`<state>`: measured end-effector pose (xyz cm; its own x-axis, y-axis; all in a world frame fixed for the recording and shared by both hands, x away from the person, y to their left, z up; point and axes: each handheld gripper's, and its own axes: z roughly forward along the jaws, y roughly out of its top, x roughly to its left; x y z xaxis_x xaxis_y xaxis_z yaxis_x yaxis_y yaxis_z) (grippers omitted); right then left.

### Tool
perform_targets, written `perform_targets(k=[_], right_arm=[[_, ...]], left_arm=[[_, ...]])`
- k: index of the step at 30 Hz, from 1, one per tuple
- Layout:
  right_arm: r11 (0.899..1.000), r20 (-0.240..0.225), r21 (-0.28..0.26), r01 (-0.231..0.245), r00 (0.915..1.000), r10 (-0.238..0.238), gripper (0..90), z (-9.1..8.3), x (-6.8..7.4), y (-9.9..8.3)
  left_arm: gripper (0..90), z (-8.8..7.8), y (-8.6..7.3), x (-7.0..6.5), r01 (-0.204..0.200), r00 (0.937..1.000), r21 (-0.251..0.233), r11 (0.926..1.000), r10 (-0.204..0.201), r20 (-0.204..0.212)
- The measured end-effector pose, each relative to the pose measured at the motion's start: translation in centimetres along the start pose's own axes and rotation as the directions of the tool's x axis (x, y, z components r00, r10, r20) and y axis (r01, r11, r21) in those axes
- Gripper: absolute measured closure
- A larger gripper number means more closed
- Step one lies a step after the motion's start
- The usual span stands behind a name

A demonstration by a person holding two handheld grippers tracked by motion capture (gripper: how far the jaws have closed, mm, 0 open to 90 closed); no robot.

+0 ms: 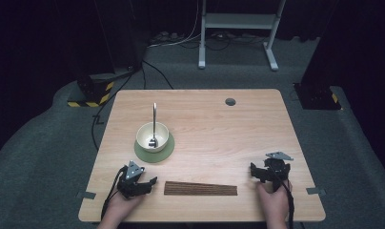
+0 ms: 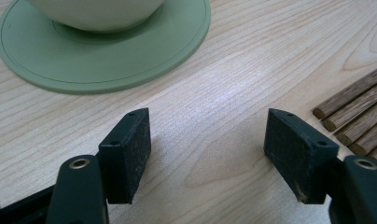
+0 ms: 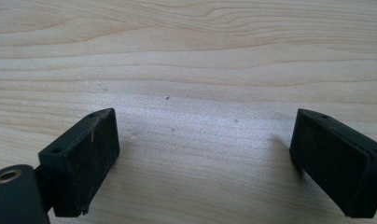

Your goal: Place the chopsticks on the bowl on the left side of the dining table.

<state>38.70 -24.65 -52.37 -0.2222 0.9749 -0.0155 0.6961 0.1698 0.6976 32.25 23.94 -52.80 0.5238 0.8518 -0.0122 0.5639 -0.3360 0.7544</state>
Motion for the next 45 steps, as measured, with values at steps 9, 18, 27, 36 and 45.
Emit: perform_targets(k=[9,18,27,36,45], right_arm=[[1.0,0.001,0.001,-0.003,1.0,0.003,7.9,0.0,0.0,0.0],[1.0,0.0,-0.015,0.001,1.0,-0.001,8.3,0.1,-0.3,0.0],[1.0,-0.011,-0.016,0.01,0.9999,-0.01,9.0,0.0,-0.1,-0.1],[1.0,0.001,-0.017,0.011,0.9999,-0.011,8.8,0.0,-0.1,-0.2],[1.0,0.002,-0.016,0.007,1.0,-0.007,8.9,0.0,0.0,-0.2]], left_arm=[[32.1,0.0,0.0,0.0,0.001,1.0,0.0,1.0,-0.001,-0.002],[32.3,-0.1,0.0,0.4,0.018,0.9995,-0.005,0.9998,-0.018,0.026],[35.2,-0.2,0.3,0.2,-0.009,0.9993,0.01,0.9999,0.008,0.036],[27.4,-0.6,1.4,-0.4,-0.04,0.9966,-0.023,0.9989,0.042,0.071],[21.8,-0.1,2.1,-1.1,-0.044,0.9918,-0.037,0.9984,0.048,0.118]])
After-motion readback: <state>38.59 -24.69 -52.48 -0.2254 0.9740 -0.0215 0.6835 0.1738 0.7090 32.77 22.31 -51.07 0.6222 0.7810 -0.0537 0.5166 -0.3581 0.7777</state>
